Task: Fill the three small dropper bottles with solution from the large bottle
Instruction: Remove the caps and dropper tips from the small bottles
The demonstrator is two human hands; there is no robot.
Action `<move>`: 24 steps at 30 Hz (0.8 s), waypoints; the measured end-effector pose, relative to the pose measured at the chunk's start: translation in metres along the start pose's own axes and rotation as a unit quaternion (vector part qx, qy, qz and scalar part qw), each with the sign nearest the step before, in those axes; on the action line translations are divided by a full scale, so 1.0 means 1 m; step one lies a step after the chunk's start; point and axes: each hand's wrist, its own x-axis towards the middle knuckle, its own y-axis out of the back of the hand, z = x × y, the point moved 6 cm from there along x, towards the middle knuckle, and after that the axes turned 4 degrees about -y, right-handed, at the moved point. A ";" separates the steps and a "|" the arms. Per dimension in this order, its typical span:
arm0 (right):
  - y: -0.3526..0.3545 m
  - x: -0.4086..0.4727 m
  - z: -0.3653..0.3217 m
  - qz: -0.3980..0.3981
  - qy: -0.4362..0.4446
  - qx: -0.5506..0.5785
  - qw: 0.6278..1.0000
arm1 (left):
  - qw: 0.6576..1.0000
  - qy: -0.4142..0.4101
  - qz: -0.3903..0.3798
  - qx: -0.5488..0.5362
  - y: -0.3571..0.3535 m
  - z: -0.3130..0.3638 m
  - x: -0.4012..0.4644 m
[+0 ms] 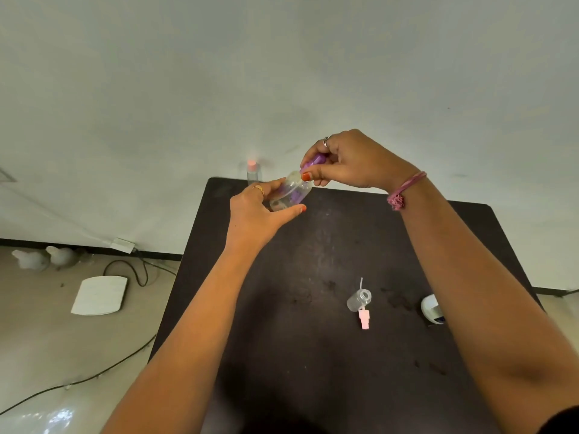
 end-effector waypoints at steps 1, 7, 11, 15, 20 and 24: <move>0.001 -0.003 -0.002 0.003 0.002 -0.011 1.000 | 1.000 0.001 -0.005 0.000 0.000 0.002 -0.001; 0.008 -0.028 -0.006 0.010 0.019 -0.057 0.998 | 0.999 -0.005 -0.040 -0.003 -0.001 0.017 -0.015; 0.012 -0.040 -0.005 0.001 0.042 -0.060 0.997 | 0.997 0.006 -0.078 -0.016 -0.006 0.024 -0.022; 0.017 -0.051 -0.002 -0.036 0.055 -0.043 0.997 | 0.993 0.007 -0.116 -0.029 -0.014 0.030 -0.030; 0.023 -0.058 0.003 -0.029 0.003 -0.029 0.999 | 0.994 0.003 -0.108 -0.032 -0.020 0.038 -0.035; 0.024 -0.060 0.007 -0.008 -0.027 -0.069 0.997 | 0.994 -0.006 -0.106 -0.033 -0.025 0.042 -0.034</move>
